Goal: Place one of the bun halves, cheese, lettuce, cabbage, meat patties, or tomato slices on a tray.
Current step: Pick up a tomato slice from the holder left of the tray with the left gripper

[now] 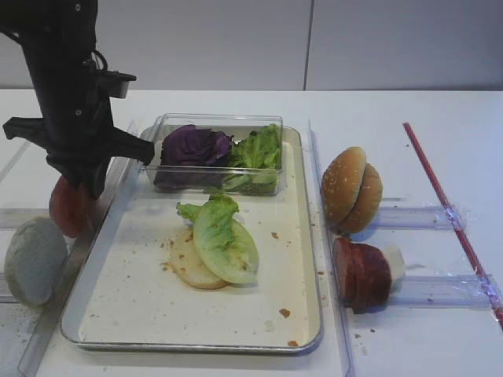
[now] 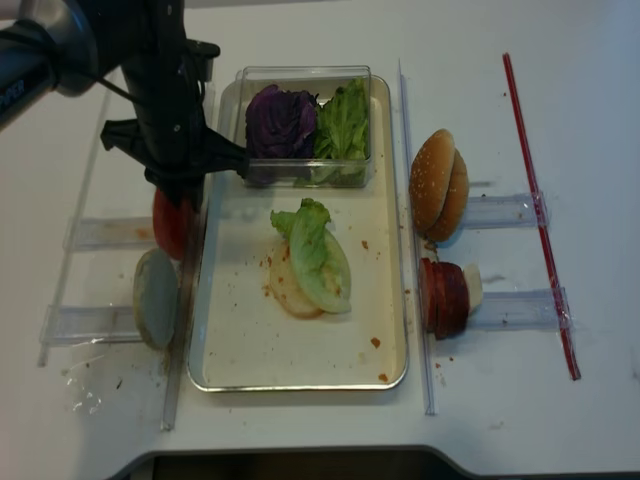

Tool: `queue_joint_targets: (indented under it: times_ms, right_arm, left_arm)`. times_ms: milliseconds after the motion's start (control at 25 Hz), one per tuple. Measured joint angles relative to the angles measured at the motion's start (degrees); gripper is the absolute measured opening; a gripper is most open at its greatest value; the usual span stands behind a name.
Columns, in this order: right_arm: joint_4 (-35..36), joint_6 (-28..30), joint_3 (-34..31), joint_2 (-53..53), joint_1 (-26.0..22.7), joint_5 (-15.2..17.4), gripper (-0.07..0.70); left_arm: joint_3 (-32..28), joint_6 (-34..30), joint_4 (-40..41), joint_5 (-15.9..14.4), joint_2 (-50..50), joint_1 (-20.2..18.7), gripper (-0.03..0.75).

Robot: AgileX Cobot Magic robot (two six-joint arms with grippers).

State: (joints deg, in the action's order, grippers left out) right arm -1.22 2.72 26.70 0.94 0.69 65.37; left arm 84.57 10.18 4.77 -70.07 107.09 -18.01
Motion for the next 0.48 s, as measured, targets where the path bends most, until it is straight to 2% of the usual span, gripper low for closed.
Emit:
queue_joint_targets:
  times_ms: [80, 480]
  right_arm:
    - [0.0, 0.0, 0.0, 0.0, 0.0, 0.0, 0.374]
    - [0.0, 0.0, 0.0, 0.0, 0.0, 0.0, 0.374]
  left_arm:
    - [0.6, 0.0, 0.1, -0.2, 0.1, 0.0, 0.058]
    - [2.9, 0.0, 0.0, -0.2, 0.1, 0.0, 0.055]
